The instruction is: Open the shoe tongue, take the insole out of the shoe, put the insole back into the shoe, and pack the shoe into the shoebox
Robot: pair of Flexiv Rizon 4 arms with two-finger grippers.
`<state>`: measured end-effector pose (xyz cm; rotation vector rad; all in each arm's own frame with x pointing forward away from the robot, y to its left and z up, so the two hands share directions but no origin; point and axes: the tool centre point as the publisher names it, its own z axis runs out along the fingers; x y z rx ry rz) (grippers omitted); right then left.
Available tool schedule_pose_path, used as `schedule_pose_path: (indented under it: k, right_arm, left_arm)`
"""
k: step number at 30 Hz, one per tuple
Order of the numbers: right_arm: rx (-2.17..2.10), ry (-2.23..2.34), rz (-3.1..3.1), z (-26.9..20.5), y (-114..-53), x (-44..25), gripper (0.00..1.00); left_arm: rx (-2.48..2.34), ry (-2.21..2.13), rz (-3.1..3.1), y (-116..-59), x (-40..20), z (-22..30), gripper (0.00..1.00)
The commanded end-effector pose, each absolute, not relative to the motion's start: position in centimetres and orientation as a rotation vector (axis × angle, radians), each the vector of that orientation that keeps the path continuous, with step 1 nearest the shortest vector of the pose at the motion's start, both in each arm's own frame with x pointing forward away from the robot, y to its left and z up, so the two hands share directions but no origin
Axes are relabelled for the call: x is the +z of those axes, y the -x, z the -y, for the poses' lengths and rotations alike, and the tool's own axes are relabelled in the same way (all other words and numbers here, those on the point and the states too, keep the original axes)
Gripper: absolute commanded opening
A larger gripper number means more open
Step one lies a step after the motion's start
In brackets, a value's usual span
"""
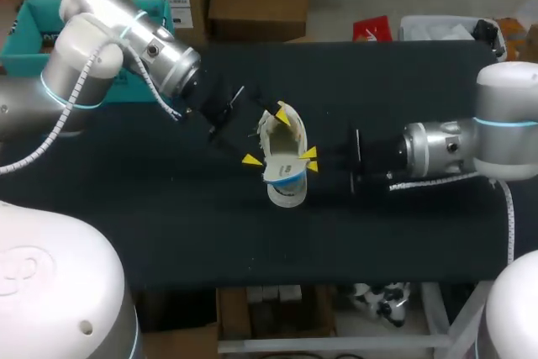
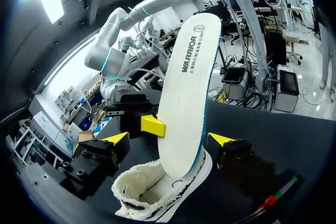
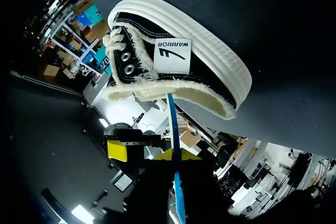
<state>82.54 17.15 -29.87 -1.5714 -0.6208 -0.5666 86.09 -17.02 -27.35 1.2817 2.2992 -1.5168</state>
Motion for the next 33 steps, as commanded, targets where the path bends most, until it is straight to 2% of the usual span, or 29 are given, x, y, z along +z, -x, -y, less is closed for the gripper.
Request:
schedule_pose_path:
  k: [1, 2, 3, 4, 5, 6, 8, 10, 12, 13, 30, 31, 33]
  right_arm:
    - [-0.579, 1.573, 0.613, -17.2, -82.5, -29.8, 0.00]
    - [-0.580, 1.572, 0.611, -17.3, -82.6, -29.8, 0.00]
    - [-0.584, 1.570, 0.608, -17.3, -82.7, -29.9, 0.00]
    - [-0.586, 1.570, 0.607, -17.3, -82.8, -29.9, 0.00]
    - [-0.587, 1.569, 0.605, -17.4, -82.9, -29.9, 0.00]
    - [-0.590, 1.568, 0.603, -17.4, -82.9, -29.9, 0.00]
    - [-0.593, 1.568, 0.598, -17.5, -83.1, -30.0, 0.00]
    - [-0.595, 1.568, 0.596, -17.5, -83.2, -30.0, 0.00]
    - [-0.596, 1.567, 0.592, -17.7, -83.4, -30.2, 0.00]
    - [-0.596, 1.567, 0.591, -17.8, -83.5, -30.2, 0.00]
    - [-0.602, 1.586, 0.566, -17.4, -83.7, -30.4, 0.00]
    - [-0.602, 1.589, 0.568, -17.4, -83.7, -30.3, 0.25]
    - [-0.604, 1.591, 0.569, -17.4, -83.5, -30.2, 0.49]
  left_arm:
    - [-1.548, -1.283, -2.271, -86.6, -27.9, 16.7, 1.00]
    - [-1.554, -1.285, -2.267, -86.8, -28.0, 16.7, 1.00]
    - [-1.559, -1.290, -2.262, -86.9, -28.1, 16.8, 0.95]
    - [-1.564, -1.296, -2.258, -87.0, -28.3, 17.0, 0.85]
    - [-1.568, -1.308, -2.257, -87.0, -28.5, 17.1, 0.70]
    - [-1.578, -1.318, -2.254, -87.1, -28.7, 17.3, 0.47]
    - [-1.596, -1.332, -2.246, -87.3, -29.1, 17.6, 0.33]
    - [-1.613, -1.347, -2.236, -87.4, -29.3, 17.8, 0.30]
    - [-1.627, -1.363, -2.224, -87.5, -29.4, 18.1, 0.13]
    - [-1.628, -1.365, -2.223, -87.5, -29.5, 18.1, 0.00]
    - [-1.601, -1.472, -2.239, -87.7, -30.3, 18.5, 0.00]
    - [-1.587, -1.483, -2.242, -87.6, -30.4, 18.5, 0.00]
    - [-1.568, -1.509, -2.245, -87.5, -30.5, 18.7, 0.00]
